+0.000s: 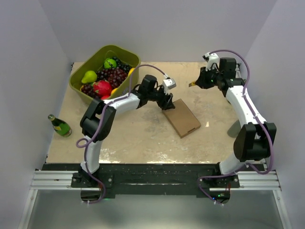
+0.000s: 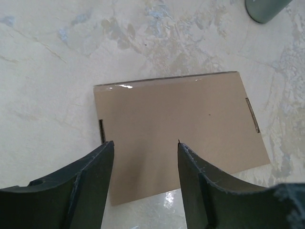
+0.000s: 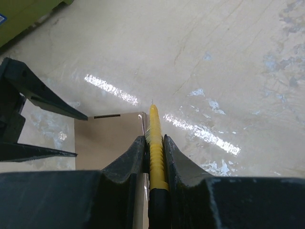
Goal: Unpack the express box
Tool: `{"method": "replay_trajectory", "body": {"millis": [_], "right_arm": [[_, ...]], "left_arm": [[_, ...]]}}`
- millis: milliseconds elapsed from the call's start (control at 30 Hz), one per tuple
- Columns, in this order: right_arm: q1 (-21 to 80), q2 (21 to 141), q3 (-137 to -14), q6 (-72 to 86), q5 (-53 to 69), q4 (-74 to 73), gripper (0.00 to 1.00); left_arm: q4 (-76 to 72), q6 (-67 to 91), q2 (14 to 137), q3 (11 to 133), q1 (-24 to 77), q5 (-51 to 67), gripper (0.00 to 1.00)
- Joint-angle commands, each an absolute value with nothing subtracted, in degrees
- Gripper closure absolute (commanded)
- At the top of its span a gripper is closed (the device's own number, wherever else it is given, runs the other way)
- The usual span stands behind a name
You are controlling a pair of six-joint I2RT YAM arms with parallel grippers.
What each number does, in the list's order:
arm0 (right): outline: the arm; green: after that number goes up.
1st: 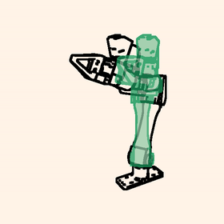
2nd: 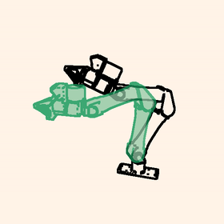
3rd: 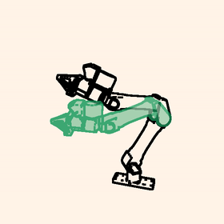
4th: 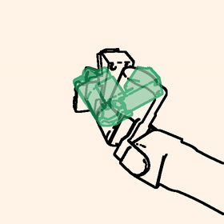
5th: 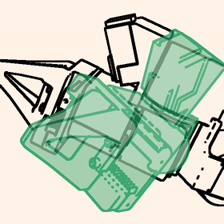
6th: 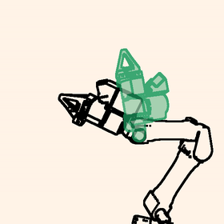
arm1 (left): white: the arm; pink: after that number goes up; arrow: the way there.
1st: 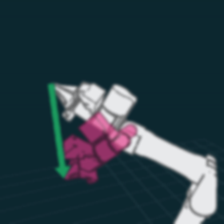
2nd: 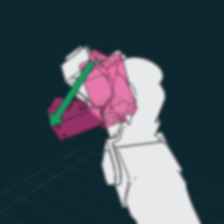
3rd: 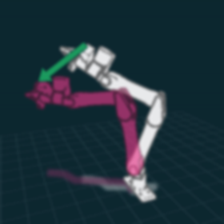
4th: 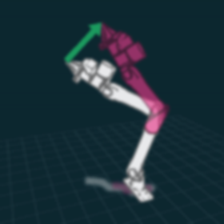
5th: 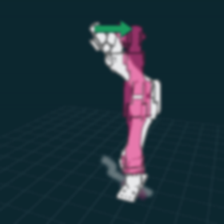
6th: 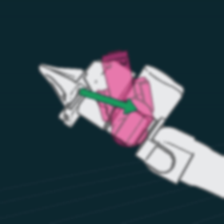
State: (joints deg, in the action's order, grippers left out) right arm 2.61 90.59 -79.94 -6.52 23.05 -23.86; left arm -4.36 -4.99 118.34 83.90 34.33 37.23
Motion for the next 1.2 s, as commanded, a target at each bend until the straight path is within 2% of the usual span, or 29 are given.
{"method": "replay_trajectory", "body": {"millis": [0,100,333,400,800,1167], "right_arm": [[2.9,95.1,-83.5,-2.8,21.9,-22.1,1.0],[3.3,97.2,-84.2,-3.9,20.8,-22.1,1.0],[4.7,99.3,-83.2,-6.7,22.3,-21.4,1.0],[5.8,99.1,-82.2,-8.1,22.1,-20.4,1.0],[11.3,94.7,-75.1,-8.4,9.7,-13.6,1.0],[12.3,95.0,-75.1,-9.2,8.3,-15.6,1.0]], "left_arm": [[-7.6,-0.5,119.9,83.2,35.0,43.7,0.39],[-7.5,-0.7,121.9,83.4,35.1,48.2,0.41],[-5.3,-1.9,126.2,87.6,36.6,43.6,0.41],[-4.7,-1.9,126.7,87.5,36.7,41.6,0.35],[-3.3,-2.2,128.1,88.4,36.8,41.7,0.38],[-3.3,-2.1,128.5,88.5,36.8,41.8,0.38]]}}
